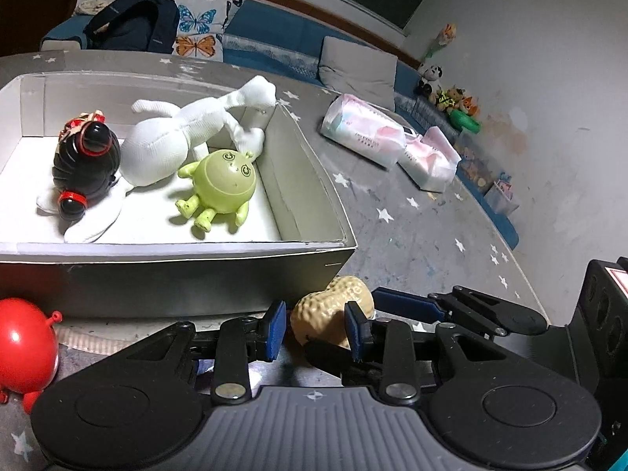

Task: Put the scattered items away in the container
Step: 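Grasp the tan peanut toy beside the box with the left gripper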

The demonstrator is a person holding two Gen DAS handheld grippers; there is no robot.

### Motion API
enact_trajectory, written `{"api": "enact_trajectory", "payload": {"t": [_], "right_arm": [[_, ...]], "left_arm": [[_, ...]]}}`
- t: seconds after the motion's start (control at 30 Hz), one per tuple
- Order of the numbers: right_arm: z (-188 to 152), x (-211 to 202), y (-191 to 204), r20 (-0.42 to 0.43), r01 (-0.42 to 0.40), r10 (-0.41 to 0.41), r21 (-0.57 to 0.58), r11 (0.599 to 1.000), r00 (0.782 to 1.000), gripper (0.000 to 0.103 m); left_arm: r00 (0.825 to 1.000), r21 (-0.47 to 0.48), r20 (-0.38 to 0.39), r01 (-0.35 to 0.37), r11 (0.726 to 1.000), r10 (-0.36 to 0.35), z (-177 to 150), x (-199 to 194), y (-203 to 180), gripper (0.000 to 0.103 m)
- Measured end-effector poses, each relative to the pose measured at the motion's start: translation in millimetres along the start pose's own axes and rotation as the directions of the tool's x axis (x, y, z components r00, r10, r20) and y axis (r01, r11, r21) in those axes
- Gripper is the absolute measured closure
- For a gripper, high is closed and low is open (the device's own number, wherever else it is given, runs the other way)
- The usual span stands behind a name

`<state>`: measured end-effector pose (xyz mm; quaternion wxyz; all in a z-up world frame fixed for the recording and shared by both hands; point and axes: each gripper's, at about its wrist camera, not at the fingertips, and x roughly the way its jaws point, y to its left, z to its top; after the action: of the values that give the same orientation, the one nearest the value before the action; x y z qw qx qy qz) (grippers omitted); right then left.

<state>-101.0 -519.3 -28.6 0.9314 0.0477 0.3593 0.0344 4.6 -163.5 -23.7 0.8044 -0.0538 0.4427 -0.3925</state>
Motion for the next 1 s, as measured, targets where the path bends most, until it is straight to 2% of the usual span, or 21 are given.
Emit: {"api": "enact_trajectory", "payload": {"t": [0.4, 0.77, 1.0], "right_arm": [[1, 10, 1, -0.009, -0.006, 0.006, -0.009, 1.0, 1.0, 0.027], [-6, 8, -1, -0.001, -0.011, 0.011, -0.006, 1.0, 1.0, 0.033], [-8, 1, 2, 0.01, -0.013, 0.013, -0.012, 1.0, 1.0, 0.033]], "left_arm": [[0.998, -0.019, -0.035, 0.049, 0.999, -0.049, 3, 8, 3, 0.065], [0.997, -0.024, -0.066, 0.049, 0.999, -0.05, 3, 17, 1, 0.059], [0.995, -0.003, -0.074, 0.059, 0.998, -0.06, -3, 15, -2, 0.06]]}}
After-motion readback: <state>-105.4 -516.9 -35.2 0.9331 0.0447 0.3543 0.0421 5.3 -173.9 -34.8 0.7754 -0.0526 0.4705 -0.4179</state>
